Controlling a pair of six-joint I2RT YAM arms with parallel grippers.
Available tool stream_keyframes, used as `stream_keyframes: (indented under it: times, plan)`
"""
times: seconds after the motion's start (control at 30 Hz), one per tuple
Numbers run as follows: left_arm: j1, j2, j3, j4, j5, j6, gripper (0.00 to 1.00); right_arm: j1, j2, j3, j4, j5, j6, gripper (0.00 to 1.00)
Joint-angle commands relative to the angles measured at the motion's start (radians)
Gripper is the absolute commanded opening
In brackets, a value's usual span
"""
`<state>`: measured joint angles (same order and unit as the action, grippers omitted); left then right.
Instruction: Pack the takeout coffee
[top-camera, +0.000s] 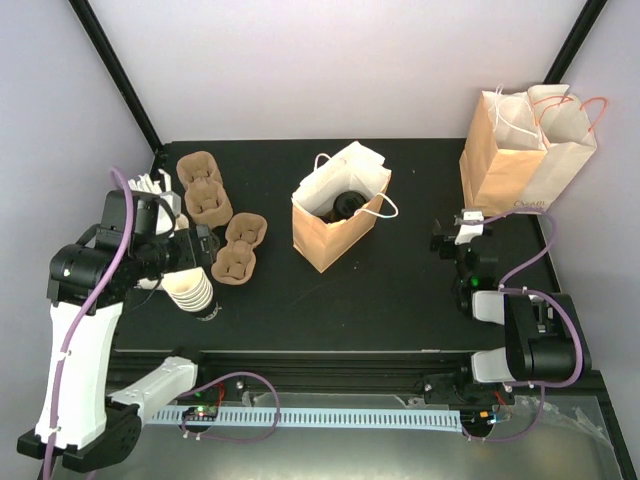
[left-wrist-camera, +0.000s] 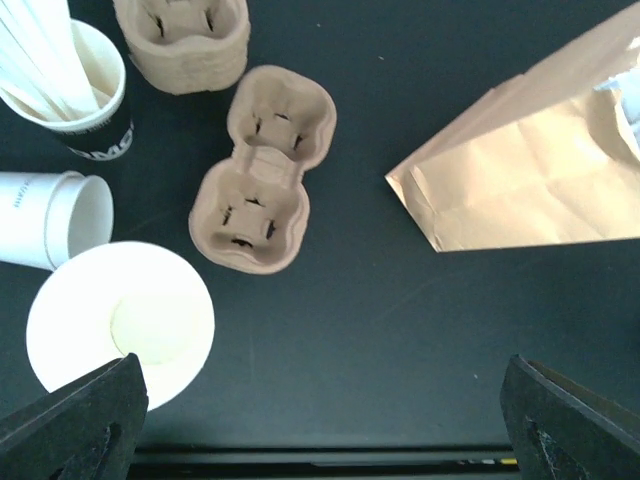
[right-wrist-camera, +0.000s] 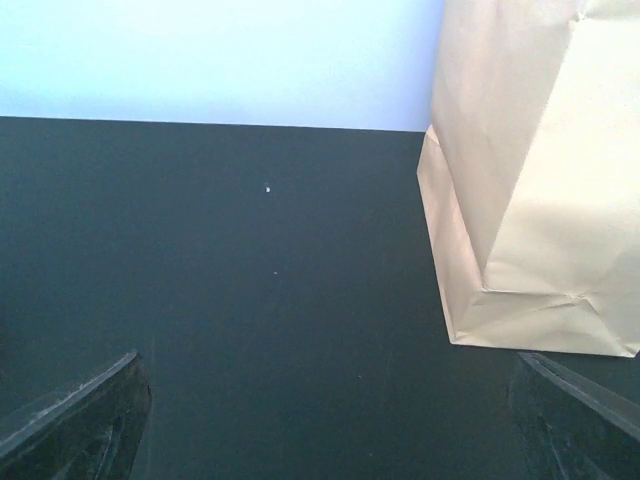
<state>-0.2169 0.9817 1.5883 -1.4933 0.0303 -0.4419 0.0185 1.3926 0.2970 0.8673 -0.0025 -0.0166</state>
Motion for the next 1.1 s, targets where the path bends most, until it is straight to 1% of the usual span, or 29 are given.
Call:
stream_keyframes:
  times: [0.0,0.17,0.3,0.43,0.57,0.63,0.7,0.77,0.87,0.93,1.07]
  plan:
    - [0.005,-0.025,-0.018,-0.061,0.057,-0.027,0.99,-0.012,0.005,-0.011,0.14,-0.012,0.01,1.0]
    - [0.005,-0.05,-0.099,-0.061,0.032,-0.025,0.99,-0.011,0.004,-0.011,0.14,0.006,0.017,1.0]
    - [0.005,-0.076,-0.109,-0.062,-0.009,-0.031,0.99,-0.011,0.005,-0.01,0.139,0.01,0.019,1.0]
    - [0.009,-0.104,-0.138,-0.063,-0.056,-0.048,0.94,-0.011,0.005,-0.01,0.139,0.011,0.018,1.0]
    - [0.028,-0.088,-0.22,-0.061,-0.039,-0.079,0.94,-0.012,0.005,-0.01,0.139,0.01,0.018,1.0]
    - [0.038,-0.054,-0.252,-0.056,-0.054,-0.078,0.94,-0.011,0.005,-0.01,0.139,0.01,0.018,1.0]
    - [0.042,-0.013,-0.267,-0.022,-0.071,-0.029,0.93,-0.011,0.005,-0.01,0.138,0.01,0.018,1.0]
    - [0.045,0.019,-0.279,0.035,-0.058,0.025,0.88,-0.011,0.005,-0.01,0.139,0.01,0.018,1.0]
    - [0.045,0.049,-0.272,0.089,-0.016,0.089,0.88,-0.012,0.005,-0.01,0.139,0.01,0.018,1.0]
    - [0.045,0.065,-0.283,0.111,-0.027,0.12,0.87,-0.011,0.005,-0.01,0.139,0.01,0.018,1.0]
    - [0.045,0.091,-0.352,0.142,-0.085,0.116,0.85,-0.011,0.005,-0.01,0.139,0.01,0.019,1.0]
